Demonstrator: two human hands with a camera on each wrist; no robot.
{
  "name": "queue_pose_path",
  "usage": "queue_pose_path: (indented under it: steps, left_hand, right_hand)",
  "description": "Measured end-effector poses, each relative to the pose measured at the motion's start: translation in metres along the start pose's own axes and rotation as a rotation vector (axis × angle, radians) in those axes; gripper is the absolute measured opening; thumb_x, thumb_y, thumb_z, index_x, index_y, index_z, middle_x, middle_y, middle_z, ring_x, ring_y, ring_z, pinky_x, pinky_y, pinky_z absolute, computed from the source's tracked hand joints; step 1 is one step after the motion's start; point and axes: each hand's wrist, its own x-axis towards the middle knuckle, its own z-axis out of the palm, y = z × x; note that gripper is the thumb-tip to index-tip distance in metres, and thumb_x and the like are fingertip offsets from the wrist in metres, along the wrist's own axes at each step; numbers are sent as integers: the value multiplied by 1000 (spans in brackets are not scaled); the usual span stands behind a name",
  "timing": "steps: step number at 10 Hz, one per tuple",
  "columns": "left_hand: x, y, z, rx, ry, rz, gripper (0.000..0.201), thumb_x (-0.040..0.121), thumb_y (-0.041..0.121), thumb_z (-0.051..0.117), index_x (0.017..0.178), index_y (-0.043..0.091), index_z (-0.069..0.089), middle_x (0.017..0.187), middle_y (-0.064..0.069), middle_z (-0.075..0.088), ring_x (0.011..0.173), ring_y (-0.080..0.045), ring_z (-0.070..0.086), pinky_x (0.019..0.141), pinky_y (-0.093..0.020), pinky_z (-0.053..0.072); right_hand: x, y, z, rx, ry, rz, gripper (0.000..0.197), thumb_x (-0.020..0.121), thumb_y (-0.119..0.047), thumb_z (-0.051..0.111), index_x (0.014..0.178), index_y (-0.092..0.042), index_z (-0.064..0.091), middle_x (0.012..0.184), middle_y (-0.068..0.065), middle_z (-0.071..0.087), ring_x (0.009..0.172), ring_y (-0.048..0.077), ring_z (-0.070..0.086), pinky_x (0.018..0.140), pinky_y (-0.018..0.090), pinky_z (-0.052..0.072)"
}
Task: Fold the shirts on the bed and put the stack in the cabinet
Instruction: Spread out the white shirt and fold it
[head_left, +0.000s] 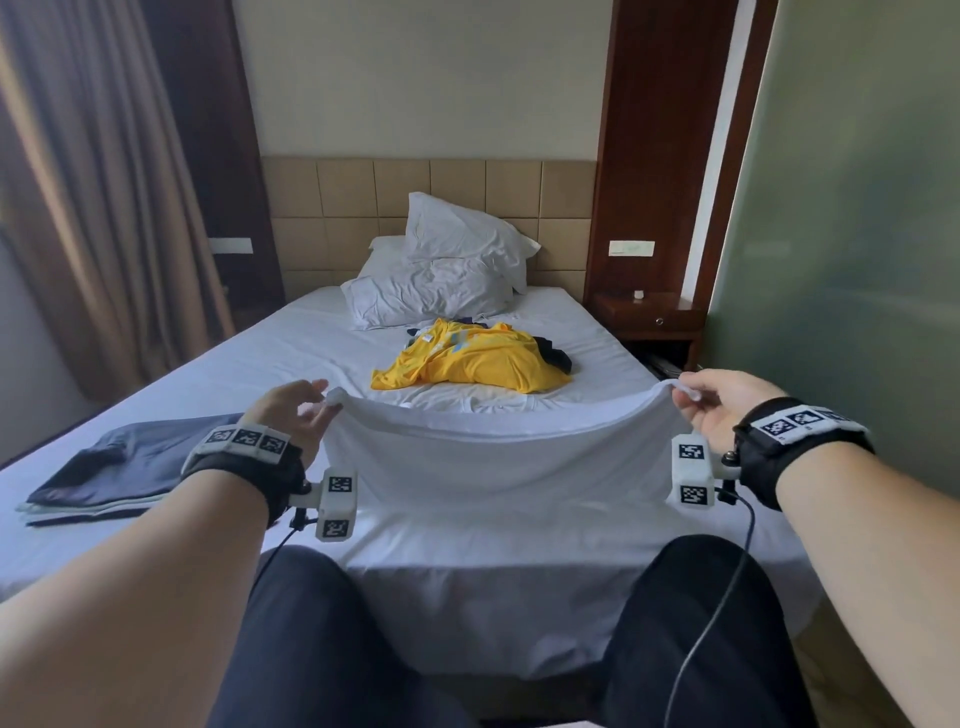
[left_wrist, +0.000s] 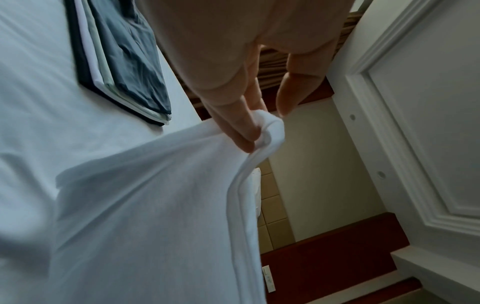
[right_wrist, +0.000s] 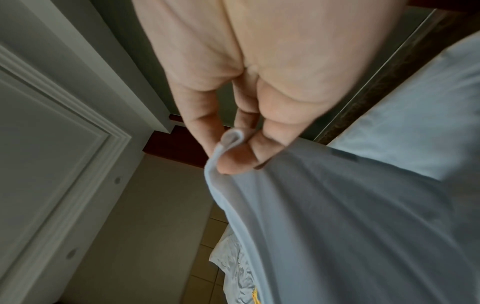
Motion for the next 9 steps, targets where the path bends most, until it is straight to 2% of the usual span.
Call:
queue_pose_path:
  steps: [1, 2, 3, 4, 5, 6, 7, 8, 9]
  left_hand:
    - [24, -5, -14, 168, -34, -5, 42, 95, -9, 55, 133, 6, 62, 148, -20, 52, 128, -27, 56, 102, -26, 48]
    - [19, -4, -19, 210, 27, -16, 31, 86, -12, 66, 103, 11, 78, 123, -20, 68, 112, -27, 69, 101, -28, 53]
    - [15, -3, -19, 250, 43, 13, 27, 82, -8, 76, 108, 0, 76, 108, -20, 75, 98, -25, 75, 93, -29, 58]
    - [12, 3, -15, 238, 102, 13, 21, 89, -3, 74, 110, -3, 71, 101, -18, 71, 94, -27, 73, 81, -29, 63]
    - [13, 7, -14, 334, 98, -12, 14, 91, 2, 73, 103, 6, 70, 102, -13, 65, 88, -24, 70, 80, -34, 63]
    - [15, 9, -16, 379, 186, -94, 17, 90, 14, 77, 106, 13, 71, 89, -11, 59, 70, -20, 59, 66, -30, 56]
    - [14, 10, -17, 461, 219, -162, 26, 95, 32, 70, 88, 8, 62, 62, -10, 51, 45, -20, 46, 45, -28, 40]
    - [25, 3, -19, 315, 196, -227, 44, 102, 30, 57, 66, 10, 43, 37, -1, 43, 29, -14, 43, 34, -21, 36]
    - [37, -5, -18, 158, 180, -236, 34, 105, 25, 54, 76, 8, 52, 44, -1, 59, 43, -11, 63, 37, -19, 49]
  right_hand:
    - [3, 5, 3, 46, -22, -38, 14, 97, 9, 53, 88, -2, 56, 94, 10, 56, 81, 16, 62, 58, 16, 58]
    - [-1, 9, 6, 41, -64, -76, 17, 97, 15, 47, 96, 2, 58, 101, 12, 60, 89, 16, 64, 65, 15, 59]
    - [1, 12, 6, 18, -77, -115, 20, 97, 17, 46, 104, 2, 58, 104, 14, 63, 89, 16, 68, 64, 16, 58]
    - [3, 13, 9, 24, -37, -177, 15, 97, 12, 53, 109, 5, 60, 100, 14, 65, 77, 13, 72, 62, 16, 57]
    - [7, 14, 6, -18, 35, -181, 6, 99, 1, 58, 97, -4, 61, 94, 13, 66, 78, 17, 69, 57, 21, 58]
    - [13, 18, 0, -200, 96, -128, 3, 100, -15, 62, 100, -15, 65, 80, 9, 64, 55, 16, 65, 48, 27, 57]
    - [24, 21, -5, -415, 238, -122, 14, 96, -31, 65, 94, -18, 69, 57, 7, 52, 41, 20, 49, 50, 26, 48]
    - [30, 20, -4, -522, 323, -91, 32, 90, -41, 65, 80, -10, 68, 51, 9, 49, 47, 25, 45, 60, 31, 44]
    - [47, 25, -1, -411, 337, -16, 35, 92, -37, 68, 72, -10, 57, 48, 7, 52, 43, 24, 51, 56, 31, 48]
